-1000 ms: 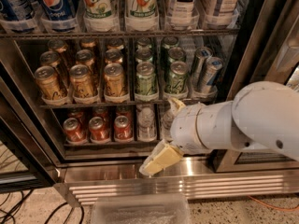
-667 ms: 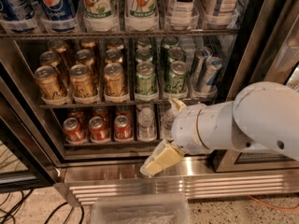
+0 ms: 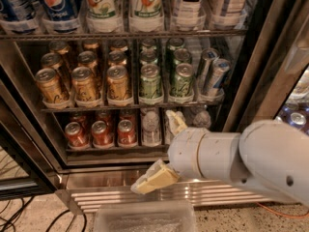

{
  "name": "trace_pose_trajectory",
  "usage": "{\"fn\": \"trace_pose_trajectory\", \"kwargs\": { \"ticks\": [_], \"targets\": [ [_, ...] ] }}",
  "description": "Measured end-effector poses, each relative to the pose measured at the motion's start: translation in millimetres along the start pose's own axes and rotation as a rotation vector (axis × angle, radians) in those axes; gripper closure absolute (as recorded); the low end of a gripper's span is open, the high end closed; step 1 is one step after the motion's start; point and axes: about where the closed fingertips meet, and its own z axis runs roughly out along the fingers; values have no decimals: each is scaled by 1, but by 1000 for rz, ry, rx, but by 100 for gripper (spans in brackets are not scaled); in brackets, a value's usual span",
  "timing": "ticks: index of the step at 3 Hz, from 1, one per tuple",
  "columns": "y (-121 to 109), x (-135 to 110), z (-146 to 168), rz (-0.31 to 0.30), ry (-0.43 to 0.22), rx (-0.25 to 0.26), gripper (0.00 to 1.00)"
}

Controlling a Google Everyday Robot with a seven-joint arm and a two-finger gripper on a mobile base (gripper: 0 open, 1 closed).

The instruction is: Pick orange can from middle shelf of fridge

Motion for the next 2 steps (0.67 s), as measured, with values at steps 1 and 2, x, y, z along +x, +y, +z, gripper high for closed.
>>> {"fn": "trace_pose_trajectory", "kwargs": {
  "ticks": [1,2],
  "targets": [
    [-2,6,9,72,-98,106,0],
    [-14,17,6,90,-154,235,0]
  ]
}}
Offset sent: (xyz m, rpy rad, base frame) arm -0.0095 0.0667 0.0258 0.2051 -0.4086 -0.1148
